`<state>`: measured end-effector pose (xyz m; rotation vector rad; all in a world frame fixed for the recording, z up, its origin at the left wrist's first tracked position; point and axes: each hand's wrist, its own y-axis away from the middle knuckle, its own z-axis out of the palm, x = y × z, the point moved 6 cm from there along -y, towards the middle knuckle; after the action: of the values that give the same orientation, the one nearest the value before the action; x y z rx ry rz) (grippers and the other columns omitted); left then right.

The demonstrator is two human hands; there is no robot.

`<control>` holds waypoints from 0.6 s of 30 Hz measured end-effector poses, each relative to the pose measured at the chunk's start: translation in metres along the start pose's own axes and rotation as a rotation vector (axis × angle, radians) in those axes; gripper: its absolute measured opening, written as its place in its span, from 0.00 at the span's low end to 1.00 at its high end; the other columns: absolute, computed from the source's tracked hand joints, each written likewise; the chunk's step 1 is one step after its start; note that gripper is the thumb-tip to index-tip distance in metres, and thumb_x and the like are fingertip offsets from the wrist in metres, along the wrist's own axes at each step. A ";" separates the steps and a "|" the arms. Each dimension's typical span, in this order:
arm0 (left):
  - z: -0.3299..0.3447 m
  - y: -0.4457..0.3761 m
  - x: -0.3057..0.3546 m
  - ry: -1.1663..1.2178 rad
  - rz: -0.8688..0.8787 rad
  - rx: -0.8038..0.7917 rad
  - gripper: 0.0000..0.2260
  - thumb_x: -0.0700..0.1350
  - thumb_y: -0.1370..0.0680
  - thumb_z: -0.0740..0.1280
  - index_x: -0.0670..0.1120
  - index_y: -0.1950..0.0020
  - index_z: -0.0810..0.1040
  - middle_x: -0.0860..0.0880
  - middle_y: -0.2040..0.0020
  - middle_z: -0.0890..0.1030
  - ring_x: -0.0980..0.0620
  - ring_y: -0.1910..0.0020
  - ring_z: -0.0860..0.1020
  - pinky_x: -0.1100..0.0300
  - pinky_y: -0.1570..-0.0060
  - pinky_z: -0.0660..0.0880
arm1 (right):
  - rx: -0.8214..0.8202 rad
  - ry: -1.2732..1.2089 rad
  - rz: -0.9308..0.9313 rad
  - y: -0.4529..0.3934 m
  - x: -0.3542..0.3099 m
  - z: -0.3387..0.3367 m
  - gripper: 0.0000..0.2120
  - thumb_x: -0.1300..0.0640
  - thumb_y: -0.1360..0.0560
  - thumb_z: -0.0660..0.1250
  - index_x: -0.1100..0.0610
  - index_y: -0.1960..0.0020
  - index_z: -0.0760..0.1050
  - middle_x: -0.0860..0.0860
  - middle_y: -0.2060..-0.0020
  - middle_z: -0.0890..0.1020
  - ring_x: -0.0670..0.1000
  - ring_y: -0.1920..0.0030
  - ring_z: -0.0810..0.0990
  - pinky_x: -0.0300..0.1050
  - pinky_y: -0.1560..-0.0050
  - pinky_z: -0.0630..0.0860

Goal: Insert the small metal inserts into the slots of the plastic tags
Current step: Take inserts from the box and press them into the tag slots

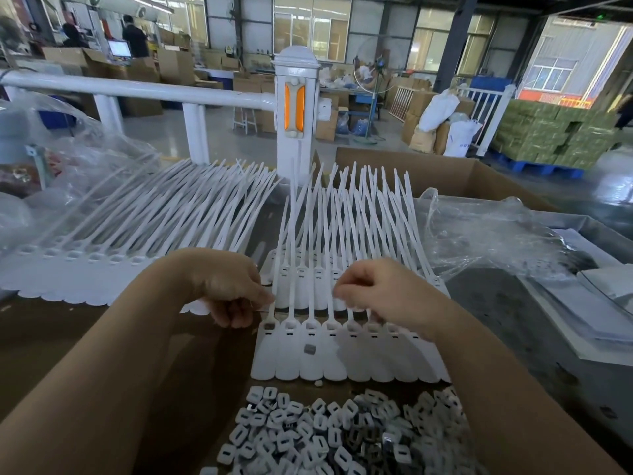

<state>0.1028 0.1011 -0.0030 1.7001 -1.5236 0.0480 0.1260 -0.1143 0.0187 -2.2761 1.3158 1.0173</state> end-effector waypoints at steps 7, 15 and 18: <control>0.002 -0.005 -0.002 0.024 -0.006 -0.001 0.11 0.50 0.22 0.70 0.43 0.52 0.83 0.49 0.65 0.83 0.56 0.69 0.81 0.65 0.69 0.76 | 0.317 0.638 0.610 0.020 0.048 -0.065 0.13 0.50 0.20 0.60 0.58 0.41 0.69 0.52 0.59 0.78 0.52 0.60 0.77 0.43 0.67 0.67; 0.006 0.000 0.006 0.083 0.112 -0.075 0.07 0.45 0.25 0.74 0.45 0.57 0.77 0.52 0.67 0.83 0.60 0.70 0.80 0.67 0.69 0.74 | 0.116 0.578 0.688 0.026 0.070 -0.068 0.06 0.58 0.24 0.62 0.57 0.60 0.72 0.52 0.64 0.76 0.50 0.65 0.74 0.41 0.66 0.67; 0.007 0.003 0.008 0.175 0.169 -0.095 0.08 0.41 0.26 0.74 0.43 0.53 0.76 0.50 0.65 0.83 0.57 0.69 0.80 0.65 0.68 0.75 | 0.122 0.527 0.667 0.025 0.078 -0.072 0.08 0.58 0.25 0.63 0.56 0.63 0.71 0.52 0.66 0.74 0.51 0.67 0.72 0.42 0.66 0.67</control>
<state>0.0995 0.0910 -0.0018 1.4501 -1.5098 0.2046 0.1598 -0.2180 0.0143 -2.1177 2.3818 0.4665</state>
